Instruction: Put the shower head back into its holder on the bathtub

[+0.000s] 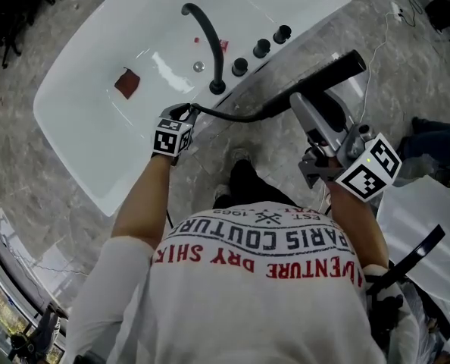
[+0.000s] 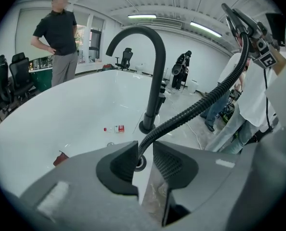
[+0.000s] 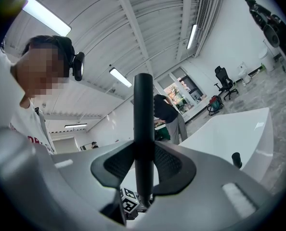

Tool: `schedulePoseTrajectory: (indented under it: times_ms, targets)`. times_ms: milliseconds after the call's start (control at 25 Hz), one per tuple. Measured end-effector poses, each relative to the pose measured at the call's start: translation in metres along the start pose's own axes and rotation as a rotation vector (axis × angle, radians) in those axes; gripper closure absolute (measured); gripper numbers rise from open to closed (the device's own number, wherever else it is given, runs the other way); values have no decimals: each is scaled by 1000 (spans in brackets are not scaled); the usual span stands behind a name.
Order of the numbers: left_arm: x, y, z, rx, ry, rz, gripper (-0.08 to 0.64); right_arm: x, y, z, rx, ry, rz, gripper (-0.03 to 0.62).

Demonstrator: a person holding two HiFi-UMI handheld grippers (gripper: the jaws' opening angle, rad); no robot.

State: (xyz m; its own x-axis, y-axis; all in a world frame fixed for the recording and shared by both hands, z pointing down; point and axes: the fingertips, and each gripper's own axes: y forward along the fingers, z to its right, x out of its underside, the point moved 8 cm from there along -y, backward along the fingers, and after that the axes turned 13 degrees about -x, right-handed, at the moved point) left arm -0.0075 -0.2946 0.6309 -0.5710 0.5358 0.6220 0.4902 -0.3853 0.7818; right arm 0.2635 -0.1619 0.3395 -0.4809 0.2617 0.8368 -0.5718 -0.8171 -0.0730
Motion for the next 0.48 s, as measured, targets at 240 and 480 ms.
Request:
schedulePoseTrajectory:
  times_ms: [240, 480]
  targets:
    - [21, -7, 4, 29, -17, -42, 440, 5, 8, 3, -7, 7, -20, 466]
    - [15, -35, 4, 15, -82, 32, 449, 8, 19, 3, -19, -16, -35, 466]
